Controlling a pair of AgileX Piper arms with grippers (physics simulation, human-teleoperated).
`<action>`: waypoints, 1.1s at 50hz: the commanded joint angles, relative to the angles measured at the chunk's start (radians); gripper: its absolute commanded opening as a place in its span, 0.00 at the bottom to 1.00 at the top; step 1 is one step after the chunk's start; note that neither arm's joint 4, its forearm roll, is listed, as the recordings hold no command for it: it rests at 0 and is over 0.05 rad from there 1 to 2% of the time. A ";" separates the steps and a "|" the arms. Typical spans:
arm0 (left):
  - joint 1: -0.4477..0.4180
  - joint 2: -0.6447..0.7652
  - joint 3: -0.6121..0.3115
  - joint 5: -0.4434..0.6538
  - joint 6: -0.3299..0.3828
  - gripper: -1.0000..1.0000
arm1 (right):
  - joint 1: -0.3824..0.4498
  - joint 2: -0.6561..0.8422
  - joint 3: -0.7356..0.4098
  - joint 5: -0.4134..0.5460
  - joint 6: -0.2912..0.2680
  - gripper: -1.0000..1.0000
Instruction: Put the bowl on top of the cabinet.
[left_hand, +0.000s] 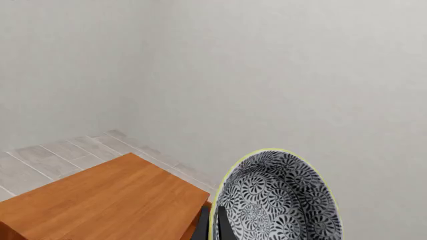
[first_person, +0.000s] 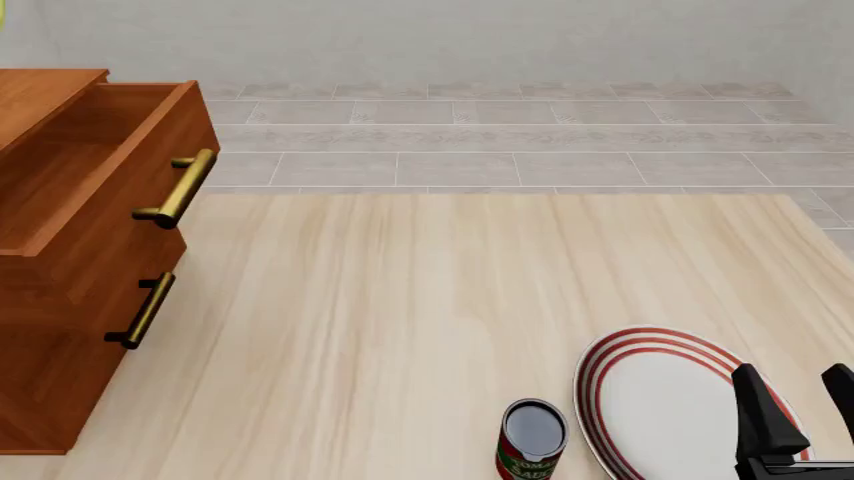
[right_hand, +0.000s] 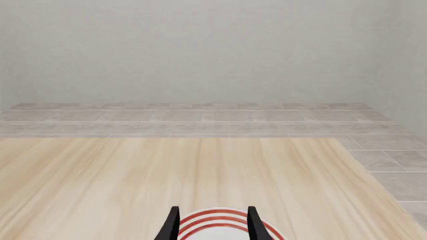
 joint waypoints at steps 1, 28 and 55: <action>0.085 0.026 -0.029 -0.005 -0.049 0.00 | 0.000 0.000 0.000 0.000 0.000 1.00; 0.191 0.177 -0.056 -0.024 -0.142 0.00 | 0.000 0.000 0.000 0.000 0.000 1.00; 0.244 0.319 -0.084 -0.050 -0.193 0.00 | 0.000 0.000 0.000 0.000 0.000 1.00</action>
